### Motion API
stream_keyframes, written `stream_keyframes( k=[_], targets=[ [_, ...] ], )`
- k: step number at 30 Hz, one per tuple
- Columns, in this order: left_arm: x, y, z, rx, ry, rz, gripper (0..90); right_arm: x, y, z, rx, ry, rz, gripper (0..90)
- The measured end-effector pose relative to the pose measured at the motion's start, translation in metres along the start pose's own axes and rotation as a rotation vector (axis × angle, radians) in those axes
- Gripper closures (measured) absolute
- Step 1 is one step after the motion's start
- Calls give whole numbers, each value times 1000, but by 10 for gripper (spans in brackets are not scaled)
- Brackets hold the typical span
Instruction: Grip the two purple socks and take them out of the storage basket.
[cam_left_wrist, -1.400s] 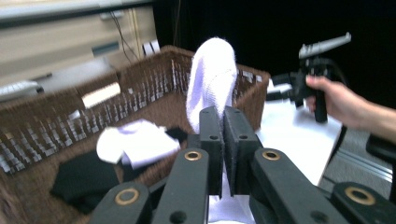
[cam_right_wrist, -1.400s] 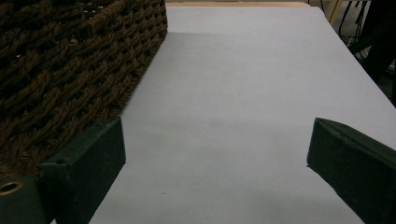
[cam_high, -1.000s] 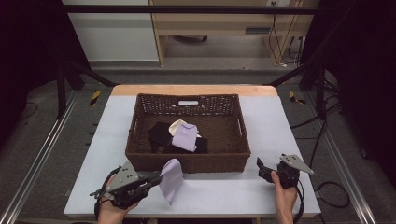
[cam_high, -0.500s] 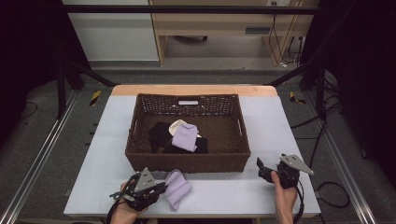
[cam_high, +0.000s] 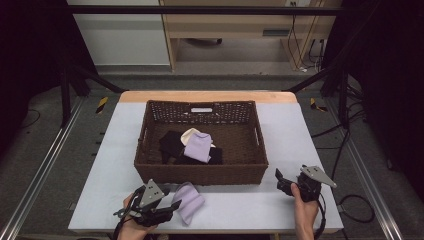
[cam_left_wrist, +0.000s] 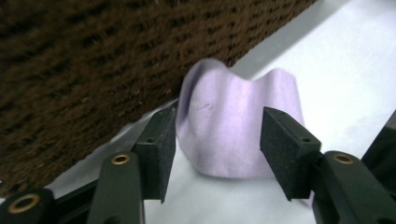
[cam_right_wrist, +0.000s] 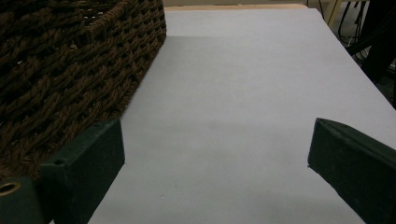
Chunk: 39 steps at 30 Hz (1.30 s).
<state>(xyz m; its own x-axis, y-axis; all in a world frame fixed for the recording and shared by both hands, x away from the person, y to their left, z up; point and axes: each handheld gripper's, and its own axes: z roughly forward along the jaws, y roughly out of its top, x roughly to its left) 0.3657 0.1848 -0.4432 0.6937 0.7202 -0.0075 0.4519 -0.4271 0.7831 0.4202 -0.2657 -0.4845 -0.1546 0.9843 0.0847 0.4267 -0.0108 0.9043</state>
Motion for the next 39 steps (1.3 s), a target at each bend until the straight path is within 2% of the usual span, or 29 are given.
stream_keyframes(
  k=[6,12,17,21,24,27,32,39],
  targets=[
    [-1,11,-13,-54,-4,-3,425,0,0,0,-10,6,-6,29],
    [7,29,-26,-115,7,-11,421,0,0,0,-3,1,-6,39],
    [16,51,-41,-179,22,-7,420,-1,0,0,-2,2,1,46],
    [25,74,-45,-218,34,-2,420,-1,0,1,-1,5,4,46],
    [31,91,-42,-230,51,-5,421,-1,0,0,0,7,4,46],
    [41,107,-35,-227,27,-34,420,-1,0,1,0,9,4,48],
    [54,129,-17,-203,65,-65,422,-2,0,0,-2,13,9,49],
    [64,155,0,-199,102,-68,423,-1,0,1,-2,13,4,52]
  ],
)
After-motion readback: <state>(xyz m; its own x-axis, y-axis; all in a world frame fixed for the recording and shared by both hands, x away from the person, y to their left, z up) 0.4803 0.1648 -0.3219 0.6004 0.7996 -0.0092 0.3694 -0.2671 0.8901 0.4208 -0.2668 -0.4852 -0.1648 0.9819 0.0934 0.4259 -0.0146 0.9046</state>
